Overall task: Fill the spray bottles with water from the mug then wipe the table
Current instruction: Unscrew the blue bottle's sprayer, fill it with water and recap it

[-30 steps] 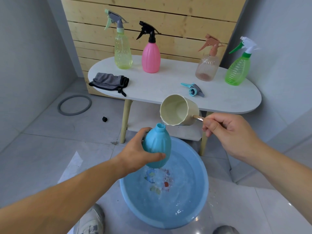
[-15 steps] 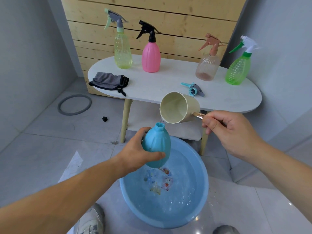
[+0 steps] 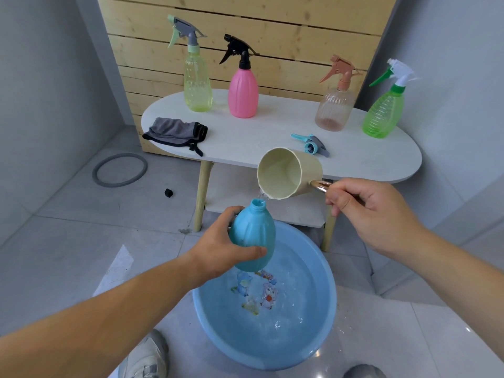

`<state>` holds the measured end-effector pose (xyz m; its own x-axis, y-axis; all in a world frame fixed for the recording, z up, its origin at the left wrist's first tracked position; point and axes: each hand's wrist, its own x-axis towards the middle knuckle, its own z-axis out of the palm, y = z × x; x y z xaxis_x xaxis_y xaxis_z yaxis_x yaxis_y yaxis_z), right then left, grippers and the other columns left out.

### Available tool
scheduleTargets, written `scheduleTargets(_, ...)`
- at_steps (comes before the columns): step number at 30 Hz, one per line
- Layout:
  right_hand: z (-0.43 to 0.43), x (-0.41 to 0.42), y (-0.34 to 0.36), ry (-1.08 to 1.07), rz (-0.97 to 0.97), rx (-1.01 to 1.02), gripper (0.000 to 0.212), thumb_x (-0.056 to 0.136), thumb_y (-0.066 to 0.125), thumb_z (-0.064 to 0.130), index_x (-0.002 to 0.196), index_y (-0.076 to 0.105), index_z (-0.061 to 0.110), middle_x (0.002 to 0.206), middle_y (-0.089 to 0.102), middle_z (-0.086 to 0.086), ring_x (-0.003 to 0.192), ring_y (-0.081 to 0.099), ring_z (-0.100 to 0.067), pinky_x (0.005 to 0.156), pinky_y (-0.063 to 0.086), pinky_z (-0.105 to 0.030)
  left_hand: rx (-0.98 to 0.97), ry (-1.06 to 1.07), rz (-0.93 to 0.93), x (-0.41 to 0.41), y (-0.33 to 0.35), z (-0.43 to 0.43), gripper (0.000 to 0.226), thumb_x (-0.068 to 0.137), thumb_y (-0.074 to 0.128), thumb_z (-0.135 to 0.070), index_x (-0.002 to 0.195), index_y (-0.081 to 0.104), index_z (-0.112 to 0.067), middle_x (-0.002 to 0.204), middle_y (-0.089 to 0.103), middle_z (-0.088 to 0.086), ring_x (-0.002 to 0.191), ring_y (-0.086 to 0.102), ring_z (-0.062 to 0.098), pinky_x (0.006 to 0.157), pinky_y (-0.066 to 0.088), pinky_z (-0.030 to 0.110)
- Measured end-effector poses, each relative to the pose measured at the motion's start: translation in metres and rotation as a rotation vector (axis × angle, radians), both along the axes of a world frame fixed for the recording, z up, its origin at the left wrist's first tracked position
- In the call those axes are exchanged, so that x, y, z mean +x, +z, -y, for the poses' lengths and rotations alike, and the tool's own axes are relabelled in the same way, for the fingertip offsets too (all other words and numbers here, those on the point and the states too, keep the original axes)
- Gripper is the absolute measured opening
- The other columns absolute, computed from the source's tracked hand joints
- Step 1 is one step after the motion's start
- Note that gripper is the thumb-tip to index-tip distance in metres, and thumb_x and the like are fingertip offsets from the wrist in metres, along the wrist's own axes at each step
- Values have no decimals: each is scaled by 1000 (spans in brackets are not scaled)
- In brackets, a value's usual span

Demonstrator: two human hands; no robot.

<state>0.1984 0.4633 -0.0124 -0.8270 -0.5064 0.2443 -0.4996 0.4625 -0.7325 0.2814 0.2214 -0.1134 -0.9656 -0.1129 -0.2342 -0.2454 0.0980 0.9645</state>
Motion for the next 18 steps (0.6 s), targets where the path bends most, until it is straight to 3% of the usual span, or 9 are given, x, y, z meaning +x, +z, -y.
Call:
scheduleTargets(9,0,0,1,6,-1,-6,22,96,57,17,77,67,21,70,65,4,71,54,-21,63,39,-16,-13,4,-8,0,-1,1,76,73,92,-12,134,51,-34,120,65,-3,106,69,15,83,65,38)
scheduleTargets(18,0,-1,0,14,-23,2,21,97,59,16,78,67,21,73,65,3,71,56,-12,67,41,-16,-26,5,-9,0,-1,1,76,74,92,-12,134,51,-34,118,66,-4,102,70,12,80,64,35)
